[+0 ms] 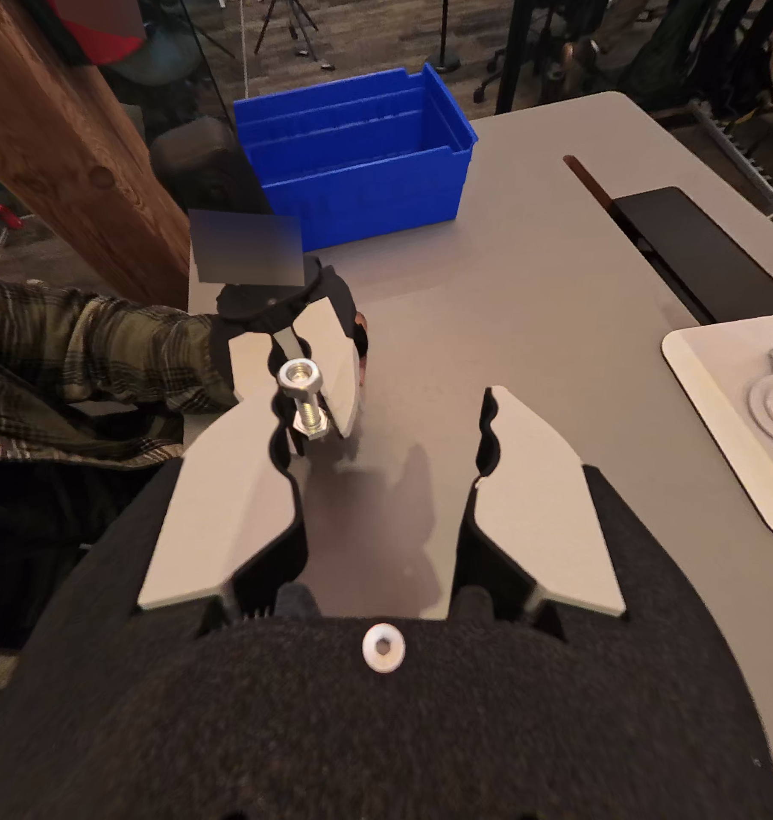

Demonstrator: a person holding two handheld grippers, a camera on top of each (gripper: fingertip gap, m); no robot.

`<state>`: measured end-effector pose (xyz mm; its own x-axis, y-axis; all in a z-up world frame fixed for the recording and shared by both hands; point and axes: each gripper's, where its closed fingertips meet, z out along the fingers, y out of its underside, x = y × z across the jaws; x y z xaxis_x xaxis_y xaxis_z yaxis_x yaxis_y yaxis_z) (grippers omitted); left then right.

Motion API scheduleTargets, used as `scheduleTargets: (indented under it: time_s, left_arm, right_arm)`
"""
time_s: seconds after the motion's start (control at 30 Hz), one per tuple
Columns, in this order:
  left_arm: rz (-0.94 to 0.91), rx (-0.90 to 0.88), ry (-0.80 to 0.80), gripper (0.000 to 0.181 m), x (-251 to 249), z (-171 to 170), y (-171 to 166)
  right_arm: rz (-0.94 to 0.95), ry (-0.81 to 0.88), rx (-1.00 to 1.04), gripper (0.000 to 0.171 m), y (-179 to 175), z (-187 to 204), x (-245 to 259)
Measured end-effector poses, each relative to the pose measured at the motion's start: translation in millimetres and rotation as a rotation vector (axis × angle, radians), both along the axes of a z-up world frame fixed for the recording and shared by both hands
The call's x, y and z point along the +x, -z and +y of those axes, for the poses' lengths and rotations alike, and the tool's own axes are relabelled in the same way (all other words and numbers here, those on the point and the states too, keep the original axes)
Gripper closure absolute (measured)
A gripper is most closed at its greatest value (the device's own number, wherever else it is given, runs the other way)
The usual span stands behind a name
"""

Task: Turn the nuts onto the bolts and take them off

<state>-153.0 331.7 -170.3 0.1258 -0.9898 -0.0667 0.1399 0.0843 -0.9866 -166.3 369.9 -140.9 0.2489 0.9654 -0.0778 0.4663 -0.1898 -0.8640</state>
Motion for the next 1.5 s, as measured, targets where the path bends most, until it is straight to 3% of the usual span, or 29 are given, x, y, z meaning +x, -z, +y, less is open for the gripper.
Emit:
scheduleTargets:
  time_s: [0.3,0.57,0.77,1.1,1.33,1.5]
  left_arm:
    - [-0.005,0.002,-0.012,0.162,-1.5,2.0,-1.0]
    - [0.056,0.045,-0.080,0.162,1.3,6.7,5.8]
    - [0.066,0.047,-0.064,0.162,3.9,4.1,7.9]
    - [0.120,0.071,-0.014,0.162,13.2,-5.3,16.4]
    - [0.083,0.048,-0.011,0.162,9.7,-3.3,11.8]
    - [0.085,0.050,-0.012,0.162,10.3,-3.3,12.1]
  right_arm:
    - [0.018,-0.062,-0.020,0.096,-1.8,-15.2,-8.4]
    - [-0.010,-0.009,-0.088,0.153,1.1,-32.2,-14.1]
    - [-0.141,-0.082,-0.093,0.154,3.2,-35.9,-10.6]
    - [-0.530,-0.456,0.154,0.154,13.1,-45.0,8.8]
    - [-0.555,-0.379,0.205,0.138,8.8,-30.4,8.6]
    - [-0.569,-0.302,0.190,0.117,10.2,-21.7,14.8]
